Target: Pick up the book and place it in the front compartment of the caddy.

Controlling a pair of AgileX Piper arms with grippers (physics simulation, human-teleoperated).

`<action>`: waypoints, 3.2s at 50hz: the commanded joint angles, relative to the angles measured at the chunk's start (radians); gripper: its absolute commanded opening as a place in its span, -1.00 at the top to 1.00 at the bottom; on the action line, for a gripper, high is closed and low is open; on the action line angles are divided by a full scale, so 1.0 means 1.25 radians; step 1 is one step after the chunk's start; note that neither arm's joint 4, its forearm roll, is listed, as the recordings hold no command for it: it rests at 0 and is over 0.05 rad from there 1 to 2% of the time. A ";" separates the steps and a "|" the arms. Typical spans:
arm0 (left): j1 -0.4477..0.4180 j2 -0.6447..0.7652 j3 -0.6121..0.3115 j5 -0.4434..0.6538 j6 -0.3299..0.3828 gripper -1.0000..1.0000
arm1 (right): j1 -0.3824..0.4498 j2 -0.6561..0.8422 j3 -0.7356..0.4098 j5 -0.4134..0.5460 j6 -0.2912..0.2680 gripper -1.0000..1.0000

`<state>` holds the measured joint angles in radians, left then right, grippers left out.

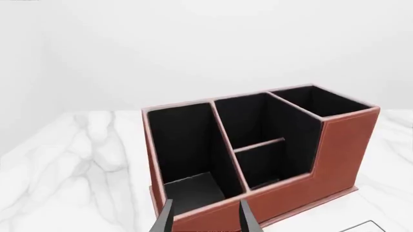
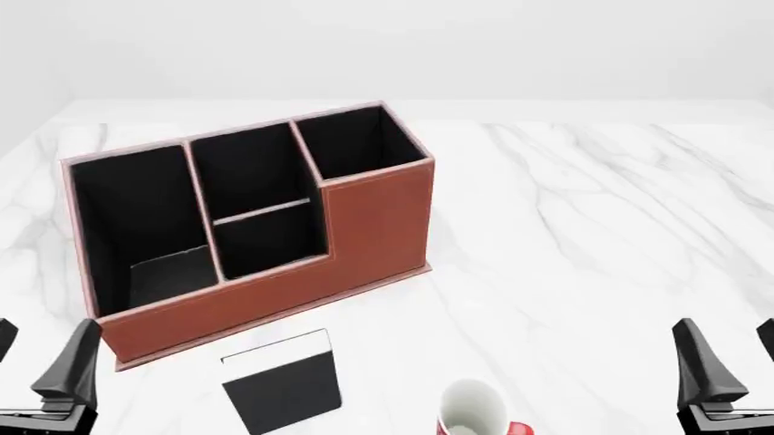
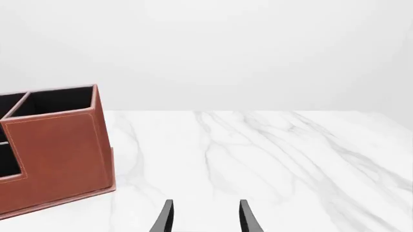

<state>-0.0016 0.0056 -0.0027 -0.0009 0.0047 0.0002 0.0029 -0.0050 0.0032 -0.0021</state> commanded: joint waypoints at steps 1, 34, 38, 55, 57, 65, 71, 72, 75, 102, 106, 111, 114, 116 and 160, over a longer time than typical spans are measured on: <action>-0.002 0.001 -0.001 0.004 0.020 -1.00 | 0.000 0.001 0.000 -0.001 0.001 -1.00; -0.129 0.405 -0.425 0.148 0.143 -1.00 | 0.000 -0.001 -0.003 0.003 0.001 -1.00; -0.135 0.454 -0.481 0.194 0.179 -1.00 | 0.000 -0.001 -0.003 0.003 0.001 -1.00; -0.161 0.802 -0.789 0.373 0.395 -1.00 | -0.001 0.000 -0.005 0.005 0.001 -1.00; -0.162 0.814 -0.796 0.377 0.404 -1.00 | -0.001 0.000 -0.005 0.005 0.001 -1.00; -0.165 0.841 -0.823 0.399 0.448 -1.00 | 0.000 0.000 -0.005 0.005 0.001 -1.00; -0.163 0.871 -0.854 0.428 0.476 -1.00 | -0.001 0.000 -0.005 0.005 0.001 -1.00; -0.160 0.874 -0.860 0.431 0.477 -1.00 | -0.001 0.000 -0.005 0.005 0.001 -1.00; -0.157 0.890 -0.873 0.444 0.494 -1.00 | -0.001 0.000 -0.005 0.005 0.001 -1.00; -0.213 0.978 -0.964 0.616 0.494 -1.00 | 0.000 0.000 -0.005 0.005 0.001 -1.00; -0.218 0.981 -0.971 0.628 0.489 -1.00 | 0.000 0.000 -0.005 0.005 0.001 -1.00; -0.242 0.985 -1.007 0.675 0.468 -1.00 | 0.000 0.000 -0.005 0.005 0.001 -1.00; -0.243 0.994 -1.002 0.686 0.473 -1.00 | -0.001 0.000 -0.005 0.005 0.001 -1.00; -0.266 0.995 -1.014 0.699 0.451 -1.00 | 0.000 0.000 -0.005 0.005 0.001 -1.00; -0.407 1.027 -0.939 0.819 0.345 -1.00 | -0.001 0.000 -0.005 0.005 0.001 -1.00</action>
<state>-0.4606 1.2813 -1.2000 1.0065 0.4730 -0.0004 0.0014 -0.0117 0.0110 -0.0008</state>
